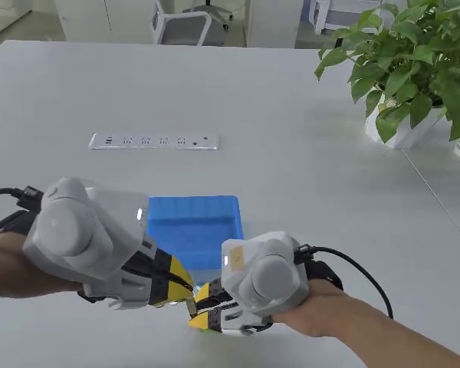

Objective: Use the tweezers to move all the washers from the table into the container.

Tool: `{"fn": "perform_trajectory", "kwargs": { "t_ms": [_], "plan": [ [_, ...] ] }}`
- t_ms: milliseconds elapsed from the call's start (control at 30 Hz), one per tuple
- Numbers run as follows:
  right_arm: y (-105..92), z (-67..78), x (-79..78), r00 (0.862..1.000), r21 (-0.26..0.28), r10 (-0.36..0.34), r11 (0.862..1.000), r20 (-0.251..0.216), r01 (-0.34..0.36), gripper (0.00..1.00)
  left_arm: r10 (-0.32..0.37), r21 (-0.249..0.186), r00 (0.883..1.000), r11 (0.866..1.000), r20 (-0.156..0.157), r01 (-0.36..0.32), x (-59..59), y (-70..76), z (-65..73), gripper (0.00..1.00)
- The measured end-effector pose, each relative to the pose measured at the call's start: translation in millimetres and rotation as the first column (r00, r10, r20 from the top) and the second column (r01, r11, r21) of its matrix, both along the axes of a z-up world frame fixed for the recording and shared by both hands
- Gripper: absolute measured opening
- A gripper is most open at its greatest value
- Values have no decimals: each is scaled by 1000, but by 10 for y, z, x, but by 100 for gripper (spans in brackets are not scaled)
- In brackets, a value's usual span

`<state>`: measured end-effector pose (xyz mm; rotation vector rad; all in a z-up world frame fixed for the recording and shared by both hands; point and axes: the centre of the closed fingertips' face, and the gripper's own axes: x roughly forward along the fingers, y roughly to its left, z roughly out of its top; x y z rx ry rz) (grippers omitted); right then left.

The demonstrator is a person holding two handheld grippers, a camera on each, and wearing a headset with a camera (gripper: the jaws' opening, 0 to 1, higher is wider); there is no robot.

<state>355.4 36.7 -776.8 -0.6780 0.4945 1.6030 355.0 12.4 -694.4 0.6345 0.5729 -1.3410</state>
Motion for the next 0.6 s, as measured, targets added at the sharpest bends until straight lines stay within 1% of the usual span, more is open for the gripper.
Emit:
{"fn": "perform_trajectory", "kwargs": {
  "t_ms": [333,600],
  "plan": [
    [34,-9,80,1000,1,-7,1000,5,7,12,5,10,1000,1000,5,-5,73,38,-14,5],
    [59,-42,128,1000,-2,-9,1000,5,9,12,7,18,1000,1000,6,-7,126,54,-43,5]
  ]
}}
